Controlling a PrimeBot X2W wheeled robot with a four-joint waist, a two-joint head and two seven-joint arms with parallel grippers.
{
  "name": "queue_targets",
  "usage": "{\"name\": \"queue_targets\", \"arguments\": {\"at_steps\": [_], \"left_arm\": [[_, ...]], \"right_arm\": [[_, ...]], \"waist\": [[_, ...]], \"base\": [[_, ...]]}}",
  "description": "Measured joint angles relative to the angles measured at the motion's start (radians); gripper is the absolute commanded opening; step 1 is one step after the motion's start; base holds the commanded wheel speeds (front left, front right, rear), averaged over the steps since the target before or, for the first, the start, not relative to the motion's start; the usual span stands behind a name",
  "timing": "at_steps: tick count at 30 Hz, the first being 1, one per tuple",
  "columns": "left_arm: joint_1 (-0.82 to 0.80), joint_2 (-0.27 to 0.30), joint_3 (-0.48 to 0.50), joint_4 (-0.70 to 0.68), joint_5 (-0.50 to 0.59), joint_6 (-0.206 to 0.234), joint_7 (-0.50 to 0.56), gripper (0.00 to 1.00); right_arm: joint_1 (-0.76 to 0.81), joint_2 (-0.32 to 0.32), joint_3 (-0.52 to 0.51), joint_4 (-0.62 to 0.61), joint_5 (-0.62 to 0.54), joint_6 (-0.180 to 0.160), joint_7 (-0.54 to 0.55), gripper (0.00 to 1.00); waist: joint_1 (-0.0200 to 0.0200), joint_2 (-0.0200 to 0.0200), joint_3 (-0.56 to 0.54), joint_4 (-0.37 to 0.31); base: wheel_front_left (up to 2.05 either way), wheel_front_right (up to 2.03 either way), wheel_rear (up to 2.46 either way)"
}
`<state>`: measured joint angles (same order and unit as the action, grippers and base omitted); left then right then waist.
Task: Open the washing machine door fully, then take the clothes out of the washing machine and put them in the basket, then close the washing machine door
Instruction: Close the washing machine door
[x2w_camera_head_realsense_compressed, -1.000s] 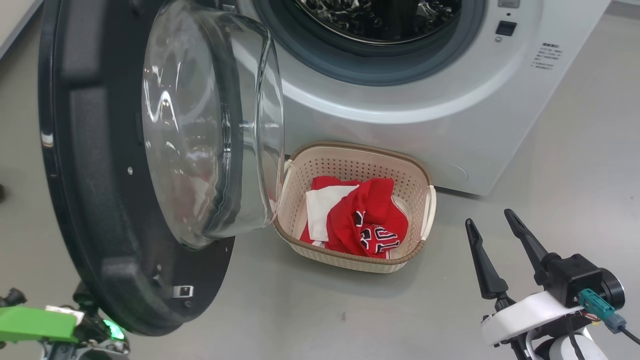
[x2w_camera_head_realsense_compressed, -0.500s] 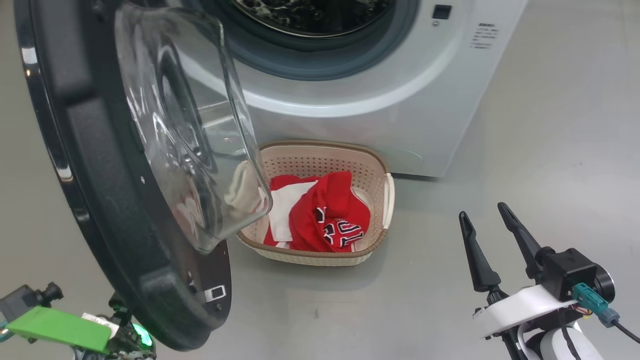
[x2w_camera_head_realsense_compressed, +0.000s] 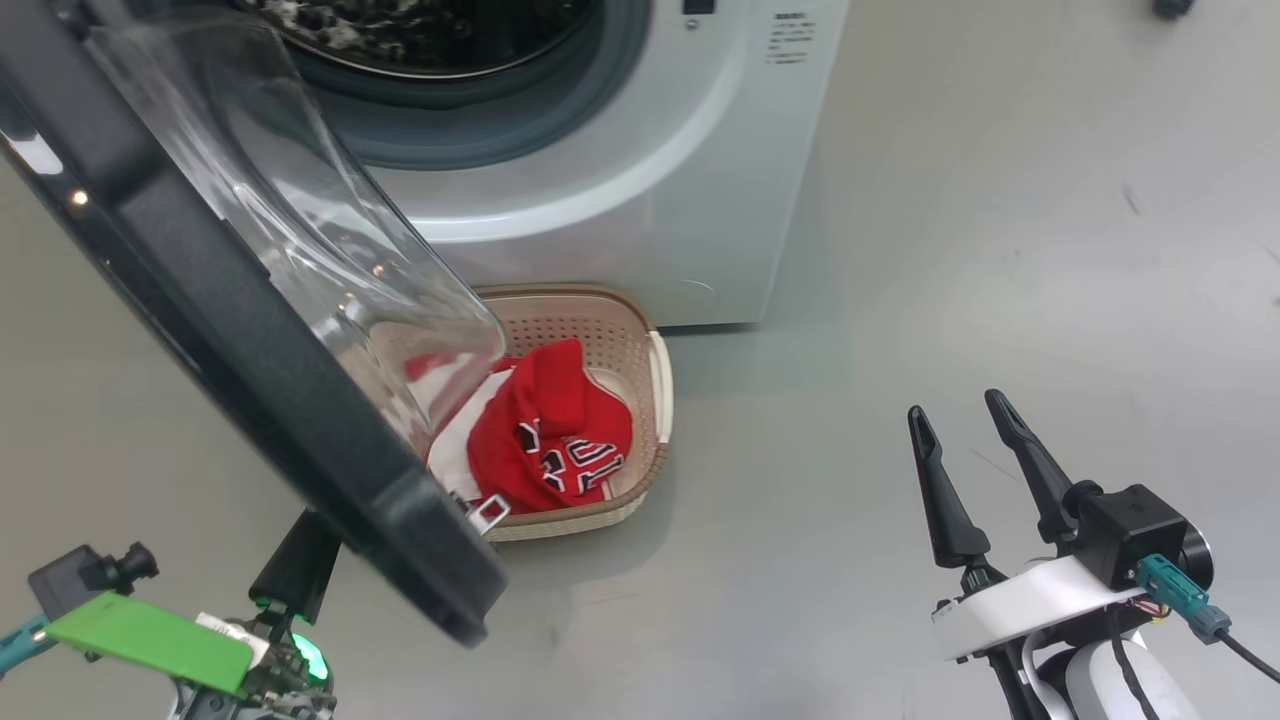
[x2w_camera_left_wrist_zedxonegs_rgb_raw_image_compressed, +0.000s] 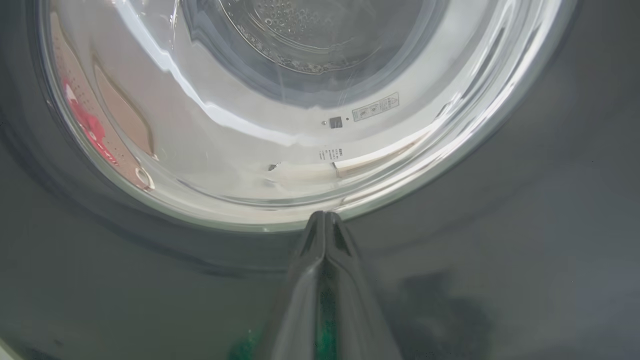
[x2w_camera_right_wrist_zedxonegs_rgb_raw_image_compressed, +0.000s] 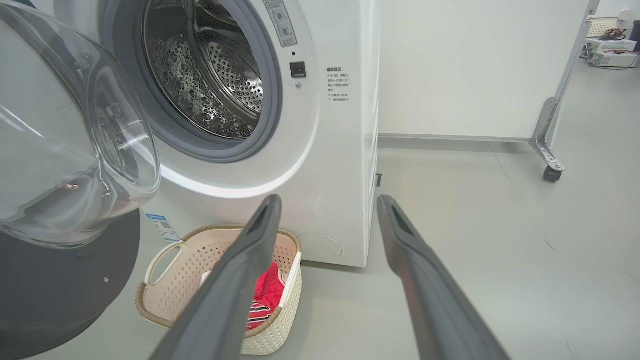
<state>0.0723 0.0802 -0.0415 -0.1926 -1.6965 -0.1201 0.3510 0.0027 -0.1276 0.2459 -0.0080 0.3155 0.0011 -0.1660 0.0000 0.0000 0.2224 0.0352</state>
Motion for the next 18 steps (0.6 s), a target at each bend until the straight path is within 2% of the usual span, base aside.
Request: {"name": "queue_targets", "arguments": {"at_steps": [18], "left_arm": [[-0.185,-0.004,-0.025,0.079,0.044,0.000,0.015,0.00]], "right_arm": [[-0.053,0.021,0.003,0.039,0.019,0.018,-0.031,1.00]], "waist": [[0.0000,0.0000,0.071,-0.190]], "base": [[0.00,0.00,0.00]]}}
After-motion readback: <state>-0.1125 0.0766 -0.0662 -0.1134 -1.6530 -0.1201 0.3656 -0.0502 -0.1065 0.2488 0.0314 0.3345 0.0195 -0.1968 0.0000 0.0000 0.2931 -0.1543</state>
